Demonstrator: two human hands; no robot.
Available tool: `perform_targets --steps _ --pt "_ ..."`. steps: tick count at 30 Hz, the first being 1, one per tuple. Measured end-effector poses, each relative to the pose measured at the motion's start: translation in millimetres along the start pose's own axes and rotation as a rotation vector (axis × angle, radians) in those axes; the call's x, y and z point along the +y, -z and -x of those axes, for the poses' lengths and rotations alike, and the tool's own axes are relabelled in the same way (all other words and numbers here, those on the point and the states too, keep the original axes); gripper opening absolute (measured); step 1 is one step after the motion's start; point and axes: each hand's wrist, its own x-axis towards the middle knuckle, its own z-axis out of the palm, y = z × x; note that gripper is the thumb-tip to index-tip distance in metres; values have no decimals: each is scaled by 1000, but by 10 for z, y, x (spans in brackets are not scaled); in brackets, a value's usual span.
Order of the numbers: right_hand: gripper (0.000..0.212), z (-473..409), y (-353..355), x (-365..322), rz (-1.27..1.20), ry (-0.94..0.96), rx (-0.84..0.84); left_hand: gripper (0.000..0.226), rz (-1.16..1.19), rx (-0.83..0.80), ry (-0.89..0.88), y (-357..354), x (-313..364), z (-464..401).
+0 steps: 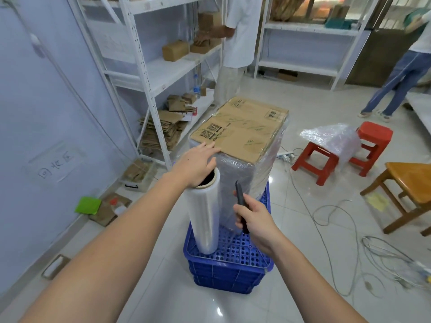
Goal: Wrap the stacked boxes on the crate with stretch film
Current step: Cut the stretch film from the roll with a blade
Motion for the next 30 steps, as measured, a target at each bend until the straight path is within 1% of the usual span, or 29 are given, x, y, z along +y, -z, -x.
perform_targets --steps 2,3,5,7,10,13,16,18,21,22,24,27,28,30 --pt "14 30 74 -47 3 14 -70 49 -31 -20 -5 15 -9 15" --pt "17 47 105 -68 5 19 -104 49 -51 -28 -4 22 -16 29" --pt "33 54 159 -70 -2 15 -149 49 -72 -27 4 37 -35 61" --pt "42 49 195 -40 -10 -26 -119 48 -51 6 25 54 -52 110" --pt "38 36 199 6 5 -49 -60 45 -9 86 59 74 -94 173" --pt "28 36 184 -23 7 32 -46 35 -36 170 60 68 -117 199" --pt "29 25 172 -65 34 100 -53 29 -76 246 10 58 -118 204" --pt "26 4 168 -80 48 111 -41 39 -49 272 -21 39 -121 210" --pt "21 -34 154 -97 70 109 7 65 2 279 -9 25 -115 243" --pt "21 -47 151 -98 60 102 24 67 19 282 -9 31 -112 259" --pt "21 -72 147 -93 44 95 47 64 45 250 -18 52 -106 283" --pt "20 -98 147 -83 37 85 34 61 -7 85 -40 91 -115 289" --pt "21 -101 148 -83 40 82 19 57 -12 59 -38 93 -126 283" --pt "23 -109 148 -86 87 93 3 48 21 72 -21 97 -132 277"
